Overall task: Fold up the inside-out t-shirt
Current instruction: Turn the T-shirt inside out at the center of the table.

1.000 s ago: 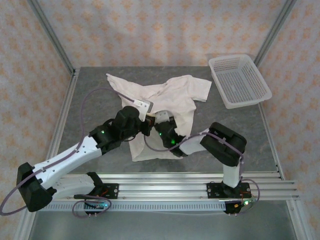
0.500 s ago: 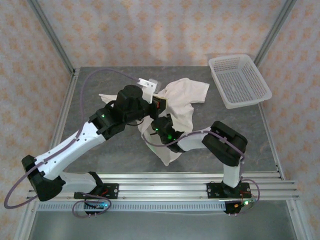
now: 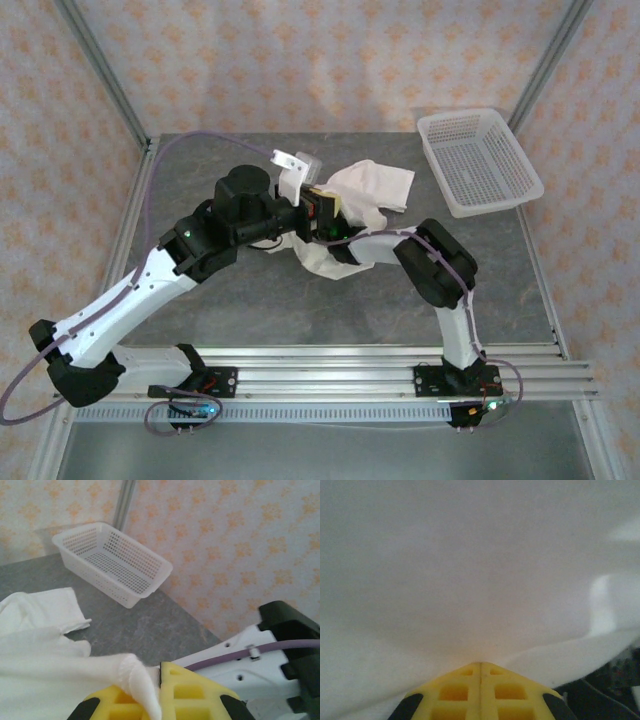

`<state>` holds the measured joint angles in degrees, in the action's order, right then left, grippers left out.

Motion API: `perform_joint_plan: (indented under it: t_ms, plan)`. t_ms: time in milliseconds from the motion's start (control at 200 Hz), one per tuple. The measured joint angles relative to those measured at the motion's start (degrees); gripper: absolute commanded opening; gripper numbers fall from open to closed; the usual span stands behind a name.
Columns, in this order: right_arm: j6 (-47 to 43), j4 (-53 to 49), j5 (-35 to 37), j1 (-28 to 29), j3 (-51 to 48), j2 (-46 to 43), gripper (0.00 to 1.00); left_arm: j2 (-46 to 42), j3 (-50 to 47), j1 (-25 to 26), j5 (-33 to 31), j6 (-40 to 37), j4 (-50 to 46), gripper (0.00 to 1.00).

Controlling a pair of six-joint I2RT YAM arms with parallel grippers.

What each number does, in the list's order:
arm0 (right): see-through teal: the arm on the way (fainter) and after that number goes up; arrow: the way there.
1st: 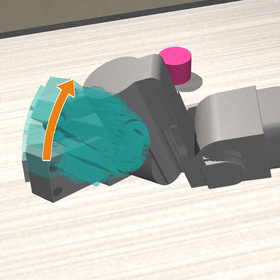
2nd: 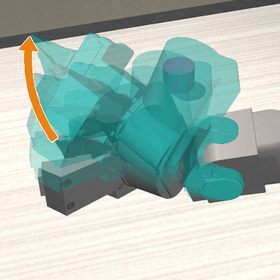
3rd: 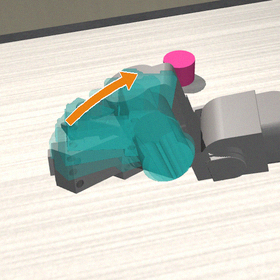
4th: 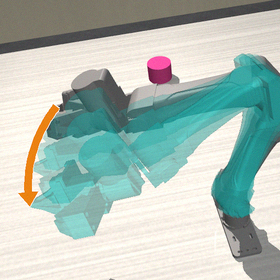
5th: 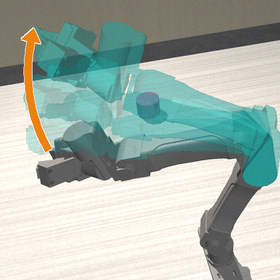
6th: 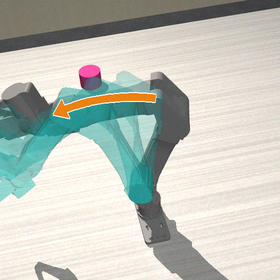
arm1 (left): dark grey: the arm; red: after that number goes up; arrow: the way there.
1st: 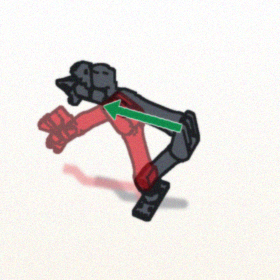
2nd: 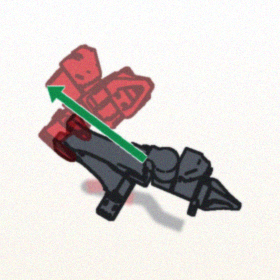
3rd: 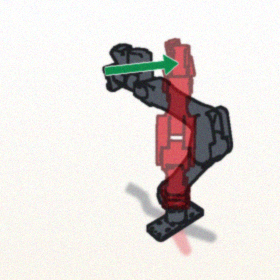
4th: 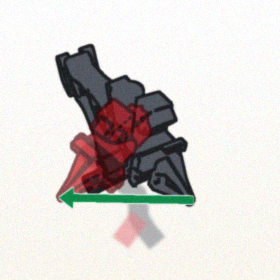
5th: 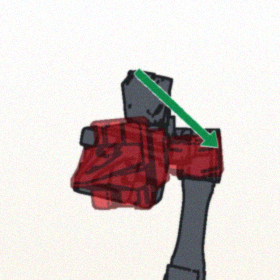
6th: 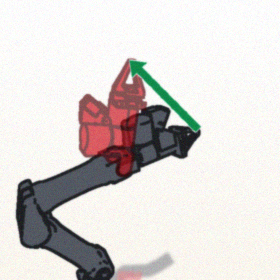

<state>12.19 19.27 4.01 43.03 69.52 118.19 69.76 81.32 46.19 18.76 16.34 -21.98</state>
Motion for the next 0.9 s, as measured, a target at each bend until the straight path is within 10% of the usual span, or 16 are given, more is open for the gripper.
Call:
perform_joint_plan:
  t_ms: [605, 901]
  plan:
    - [8.3, -23.8, -4.2, -3.3, 23.9, 9.4, 0.00, 0.5, 4.1, 10.4, 7.3, -6.7, -2.1, 0.00]
    - [3.1, -35.5, -6.7, -3.6, 24.5, 10.1, 0.54, -4.5, 0.7, 12.3, 4.7, -11.4, -2.8, 0.00]
